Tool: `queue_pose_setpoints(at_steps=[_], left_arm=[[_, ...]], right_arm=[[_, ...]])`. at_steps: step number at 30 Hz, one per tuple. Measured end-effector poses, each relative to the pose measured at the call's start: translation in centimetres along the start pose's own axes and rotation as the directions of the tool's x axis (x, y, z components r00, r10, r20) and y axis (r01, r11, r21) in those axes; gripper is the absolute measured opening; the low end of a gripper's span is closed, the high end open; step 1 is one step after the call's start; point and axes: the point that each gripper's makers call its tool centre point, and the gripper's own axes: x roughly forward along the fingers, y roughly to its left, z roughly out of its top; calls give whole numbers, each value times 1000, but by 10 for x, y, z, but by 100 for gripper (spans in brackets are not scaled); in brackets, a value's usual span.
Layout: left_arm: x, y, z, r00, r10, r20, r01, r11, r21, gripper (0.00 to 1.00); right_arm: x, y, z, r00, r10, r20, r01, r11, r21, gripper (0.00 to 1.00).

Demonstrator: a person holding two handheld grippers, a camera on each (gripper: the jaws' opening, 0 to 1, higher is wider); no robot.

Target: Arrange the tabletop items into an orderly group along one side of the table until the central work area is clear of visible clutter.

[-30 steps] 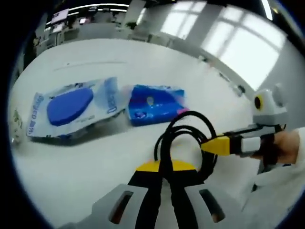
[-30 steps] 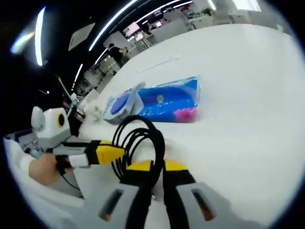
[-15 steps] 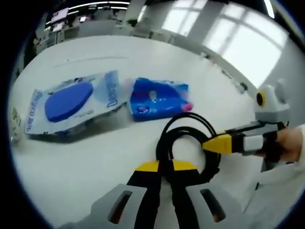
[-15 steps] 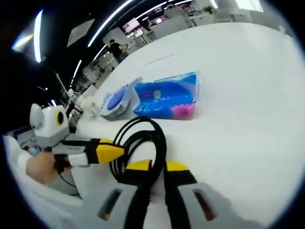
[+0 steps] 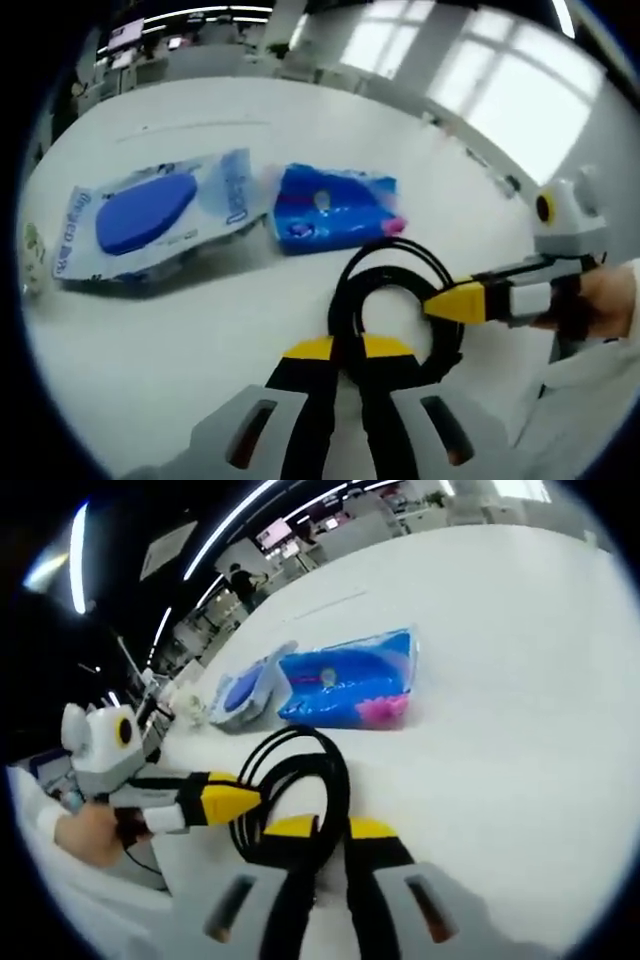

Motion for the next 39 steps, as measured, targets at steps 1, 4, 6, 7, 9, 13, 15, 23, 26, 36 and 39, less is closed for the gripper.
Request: queue_pose_setpoints(at_steps=[1,4,6,7,9,13,15,23,26,36,39], left_arm=[[0,0,0,1000,3,4,-3,1000,2,3],[0,-4,0,1000,0,14,-1,997,73,6],[-1,-8,1,1000,2,21,-4,994,109,13],[-2,-10,2,1000,-1,28,-2,993,122,17],[-4,-14,8,999,-6,54,-2,990,140,29],[-9,-18,19,993,-39,109,34,998,49,39],[-12,-21,23,989,-61,137,62,998,-2,50],[-23,-23,23,985,-42,167,39,999,20,79],[-29,-23,22,985,-31,172,27,999,27,79],[-44,-36,19,975,-49,215,53,999,-14,80],[-48,-37,13,978,-41,205,42,999,-1,80]], right_arm=[[0,0,0,1000,3,2,-3,1000,2,8],[-2,1,0,1000,4,13,-3,999,-36,11],[-3,1,-1,1000,3,11,-2,999,-48,14],[-4,1,2,1000,5,29,-4,999,-35,17],[-6,2,7,998,16,58,-15,1000,-6,24],[-12,2,10,998,10,66,-9,1000,-7,31],[-17,6,13,996,28,90,-27,1000,-5,32],[-31,-1,17,991,11,134,-15,999,30,55],[-41,-1,18,987,11,159,-19,999,50,59],[-61,-1,7,980,6,199,-20,997,71,62],[-65,-1,2,980,2,199,-15,998,64,62]])
